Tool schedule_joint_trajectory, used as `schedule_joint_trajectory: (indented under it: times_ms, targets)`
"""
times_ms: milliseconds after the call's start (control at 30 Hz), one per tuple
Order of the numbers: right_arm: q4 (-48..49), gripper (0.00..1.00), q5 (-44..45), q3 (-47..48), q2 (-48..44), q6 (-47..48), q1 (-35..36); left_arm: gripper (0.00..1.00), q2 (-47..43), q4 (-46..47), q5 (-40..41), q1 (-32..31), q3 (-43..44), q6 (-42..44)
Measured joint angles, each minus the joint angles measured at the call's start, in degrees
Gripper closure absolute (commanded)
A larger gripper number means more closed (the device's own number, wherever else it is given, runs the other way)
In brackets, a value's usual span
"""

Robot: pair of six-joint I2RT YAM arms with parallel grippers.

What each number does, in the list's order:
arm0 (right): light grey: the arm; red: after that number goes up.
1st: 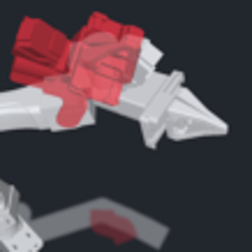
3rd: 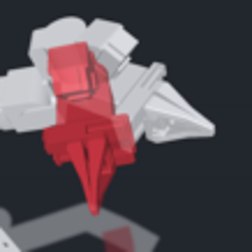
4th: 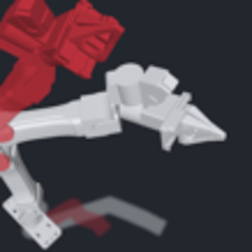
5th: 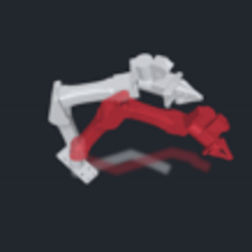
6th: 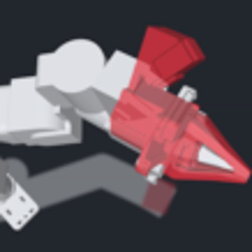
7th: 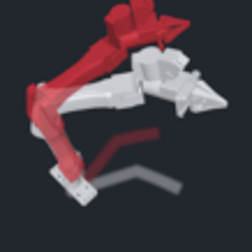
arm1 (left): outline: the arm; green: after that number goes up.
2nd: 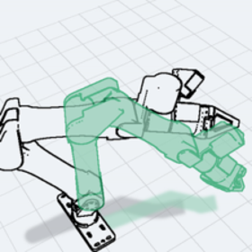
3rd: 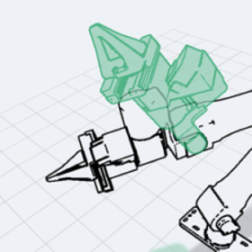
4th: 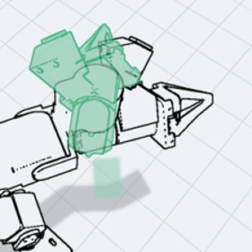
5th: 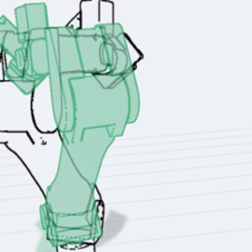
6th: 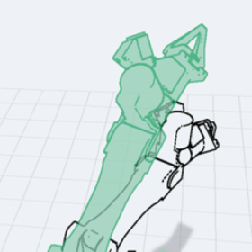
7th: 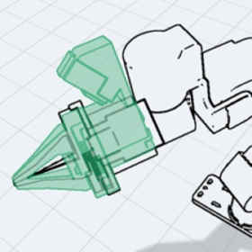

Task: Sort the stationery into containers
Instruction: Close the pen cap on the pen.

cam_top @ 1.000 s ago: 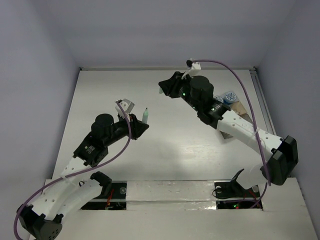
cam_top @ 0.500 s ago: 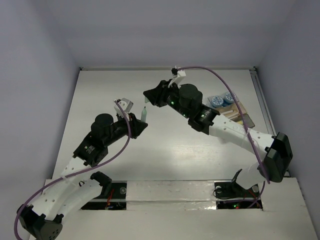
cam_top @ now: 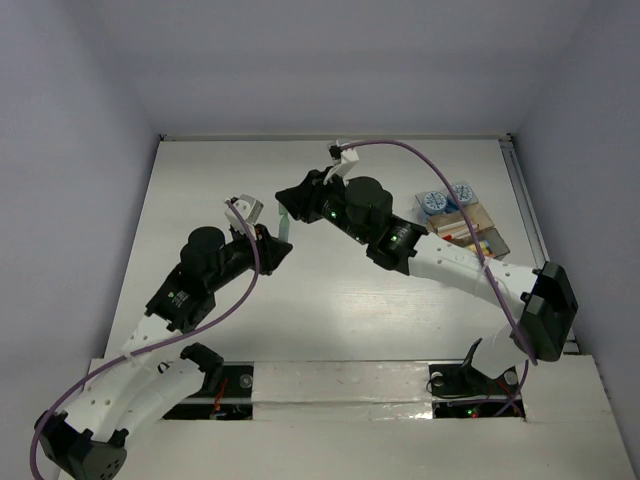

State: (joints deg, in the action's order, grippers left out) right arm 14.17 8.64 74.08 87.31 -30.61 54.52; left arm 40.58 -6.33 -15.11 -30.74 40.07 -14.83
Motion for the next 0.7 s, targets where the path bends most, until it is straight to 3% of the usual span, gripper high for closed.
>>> schedule_joint_trajectory:
  times_ms: [367, 700]
  targets:
    - [0.7, 1.0, 1.4, -0.2, 1.2, 0.4, 0.4, 1.0, -0.8, -0.1, 0.4, 0.5, 0.0, 0.0]
    - [13.5, 1.0, 4.8, -8.4, 0.8, 0.6, 4.4, 1.0, -1.2, -1.6, 0.1, 1.4, -0.2, -1.4]
